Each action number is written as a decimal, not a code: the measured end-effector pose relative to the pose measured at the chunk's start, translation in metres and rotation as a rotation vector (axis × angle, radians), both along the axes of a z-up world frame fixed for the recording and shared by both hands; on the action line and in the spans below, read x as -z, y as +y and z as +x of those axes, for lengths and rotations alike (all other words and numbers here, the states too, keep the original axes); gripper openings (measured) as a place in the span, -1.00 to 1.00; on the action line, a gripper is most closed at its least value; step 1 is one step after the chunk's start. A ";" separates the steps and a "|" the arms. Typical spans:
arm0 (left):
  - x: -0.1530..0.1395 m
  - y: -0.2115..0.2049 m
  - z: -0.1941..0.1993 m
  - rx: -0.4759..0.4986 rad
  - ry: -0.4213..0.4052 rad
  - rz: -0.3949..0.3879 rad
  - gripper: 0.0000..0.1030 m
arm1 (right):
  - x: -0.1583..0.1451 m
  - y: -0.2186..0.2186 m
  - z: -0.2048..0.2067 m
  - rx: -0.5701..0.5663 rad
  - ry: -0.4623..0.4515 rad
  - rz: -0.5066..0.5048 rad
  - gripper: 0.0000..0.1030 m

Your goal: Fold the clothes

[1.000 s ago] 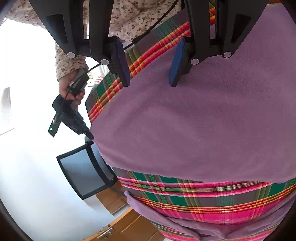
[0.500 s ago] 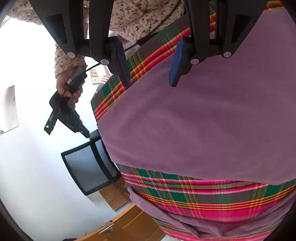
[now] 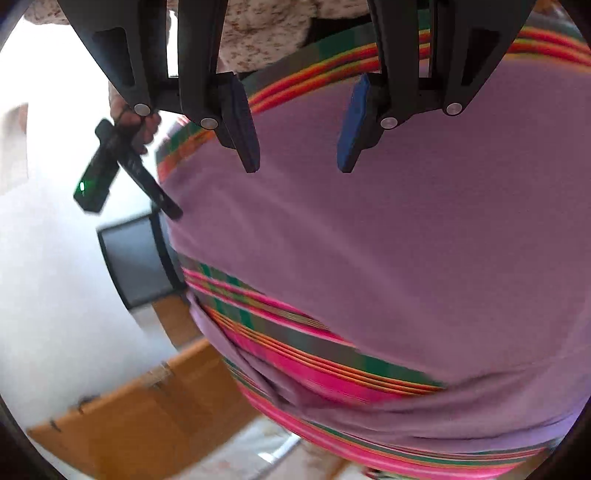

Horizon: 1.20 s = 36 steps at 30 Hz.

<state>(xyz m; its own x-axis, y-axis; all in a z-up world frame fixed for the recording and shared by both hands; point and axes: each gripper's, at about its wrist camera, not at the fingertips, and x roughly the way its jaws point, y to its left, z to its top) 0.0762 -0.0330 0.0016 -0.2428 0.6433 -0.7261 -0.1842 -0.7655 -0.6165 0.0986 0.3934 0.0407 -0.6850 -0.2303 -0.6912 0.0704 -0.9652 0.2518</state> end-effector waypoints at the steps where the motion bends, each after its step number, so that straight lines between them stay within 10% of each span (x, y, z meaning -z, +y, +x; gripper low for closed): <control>1: 0.001 -0.015 0.001 -0.039 -0.002 0.005 -0.12 | 0.003 -0.004 0.000 -0.010 -0.009 0.030 -0.48; 11: 0.002 -0.123 0.014 -0.328 0.002 0.041 -0.12 | -0.003 -0.013 0.001 0.048 -0.015 0.210 -0.47; 17: -0.013 -0.184 0.016 -0.498 0.042 0.035 -0.12 | -0.040 -0.054 -0.022 -0.126 0.064 0.162 -0.47; 36: -0.068 -0.270 -0.055 -0.604 0.090 -0.125 -0.12 | -0.163 -0.197 -0.162 -0.460 0.206 0.236 -0.47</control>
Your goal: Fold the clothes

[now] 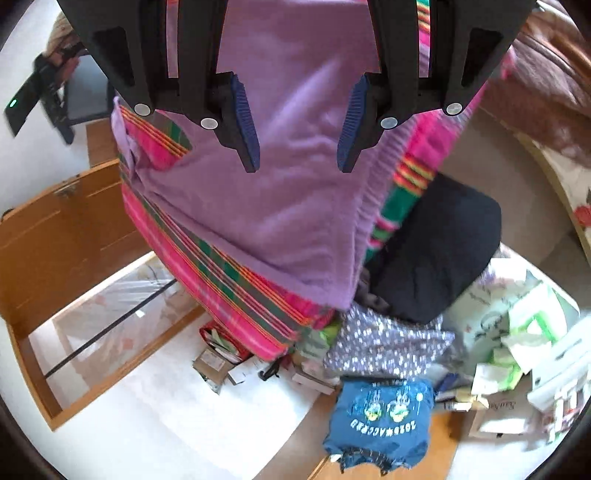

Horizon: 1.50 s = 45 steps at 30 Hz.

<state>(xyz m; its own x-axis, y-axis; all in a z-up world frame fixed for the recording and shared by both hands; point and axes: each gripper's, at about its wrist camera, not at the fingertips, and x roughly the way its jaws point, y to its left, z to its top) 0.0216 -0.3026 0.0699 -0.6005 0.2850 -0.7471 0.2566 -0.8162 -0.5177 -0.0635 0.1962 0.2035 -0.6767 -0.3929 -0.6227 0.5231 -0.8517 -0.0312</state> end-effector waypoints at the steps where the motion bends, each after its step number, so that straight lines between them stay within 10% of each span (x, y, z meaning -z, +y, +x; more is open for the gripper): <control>1: 0.004 -0.003 -0.005 0.001 -0.014 -0.002 -0.12 | 0.000 -0.005 -0.009 -0.015 -0.015 -0.030 -0.47; 17: 0.078 -0.021 -0.069 0.001 -0.247 0.031 -0.12 | 0.098 -0.112 -0.061 -0.230 -0.305 -0.061 -0.47; 30: 0.077 -0.009 -0.088 0.048 -0.203 -0.070 -0.12 | 0.119 -0.138 -0.059 -0.283 -0.350 -0.072 -0.47; 45: 0.091 -0.046 -0.077 0.021 -0.091 0.431 -0.12 | 0.128 -0.143 -0.061 -0.277 -0.376 -0.099 -0.47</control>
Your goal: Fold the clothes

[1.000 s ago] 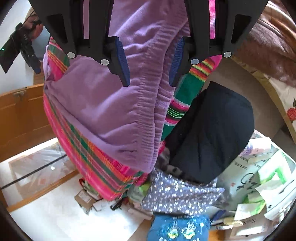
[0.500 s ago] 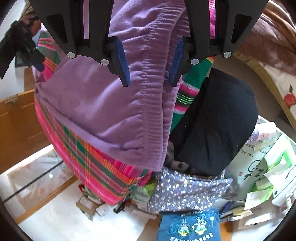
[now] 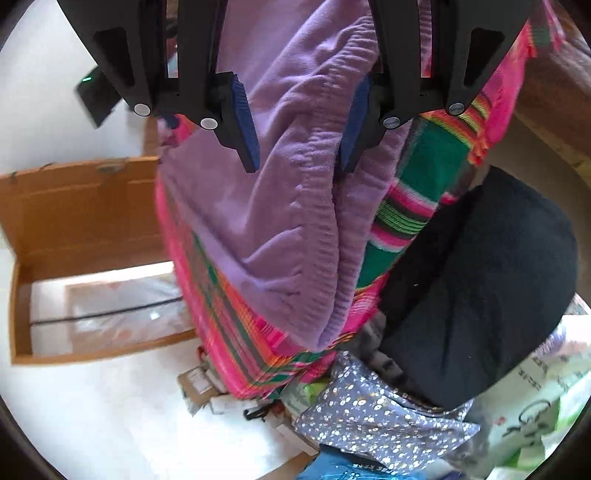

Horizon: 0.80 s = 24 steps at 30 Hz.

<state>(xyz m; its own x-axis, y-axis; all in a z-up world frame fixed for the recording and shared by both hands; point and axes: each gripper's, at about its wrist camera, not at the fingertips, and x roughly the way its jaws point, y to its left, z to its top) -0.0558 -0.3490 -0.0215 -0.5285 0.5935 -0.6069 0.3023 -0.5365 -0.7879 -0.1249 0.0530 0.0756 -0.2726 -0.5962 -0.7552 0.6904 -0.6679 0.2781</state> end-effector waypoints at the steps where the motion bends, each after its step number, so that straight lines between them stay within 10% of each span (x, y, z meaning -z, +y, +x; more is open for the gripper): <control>1: 0.002 -0.001 -0.003 -0.006 0.002 0.017 -0.12 | 0.001 0.000 0.000 0.002 -0.001 0.001 -0.47; 12: 0.015 0.019 -0.020 0.094 -0.037 0.057 -0.15 | 0.011 -0.012 0.002 -0.010 -0.030 -0.004 -0.47; 16: 0.021 0.014 -0.023 0.073 -0.091 0.017 -0.91 | 0.016 -0.023 0.004 -0.027 -0.043 -0.009 -0.47; 24: 0.007 -0.006 -0.014 -0.064 -0.023 -0.058 -0.93 | 0.022 -0.038 0.006 -0.043 -0.061 -0.011 -0.47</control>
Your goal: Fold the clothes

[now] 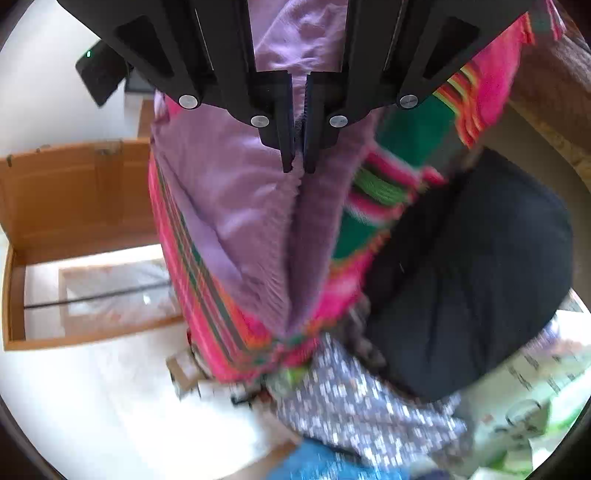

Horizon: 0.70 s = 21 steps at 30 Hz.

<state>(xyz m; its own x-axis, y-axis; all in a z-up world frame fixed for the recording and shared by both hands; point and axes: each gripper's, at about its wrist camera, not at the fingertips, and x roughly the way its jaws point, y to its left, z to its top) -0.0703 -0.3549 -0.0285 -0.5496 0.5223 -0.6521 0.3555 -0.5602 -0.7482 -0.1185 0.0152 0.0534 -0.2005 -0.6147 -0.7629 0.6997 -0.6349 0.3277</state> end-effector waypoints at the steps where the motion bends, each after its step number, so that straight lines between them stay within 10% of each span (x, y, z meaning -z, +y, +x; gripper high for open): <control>1: 0.000 -0.003 -0.001 -0.002 0.002 0.012 -0.93 | 0.000 -0.001 0.000 0.000 -0.002 -0.001 -0.47; 21: 0.009 -0.017 0.009 -0.062 -0.029 -0.063 -0.93 | 0.023 -0.055 0.020 -0.106 -0.059 -0.023 -0.46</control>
<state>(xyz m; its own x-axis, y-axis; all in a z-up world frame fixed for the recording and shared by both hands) -0.0617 -0.3722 -0.0375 -0.5603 0.4448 -0.6987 0.4118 -0.5823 -0.7010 -0.0983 -0.0396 0.0308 -0.0888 -0.6478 -0.7566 0.7414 -0.5502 0.3841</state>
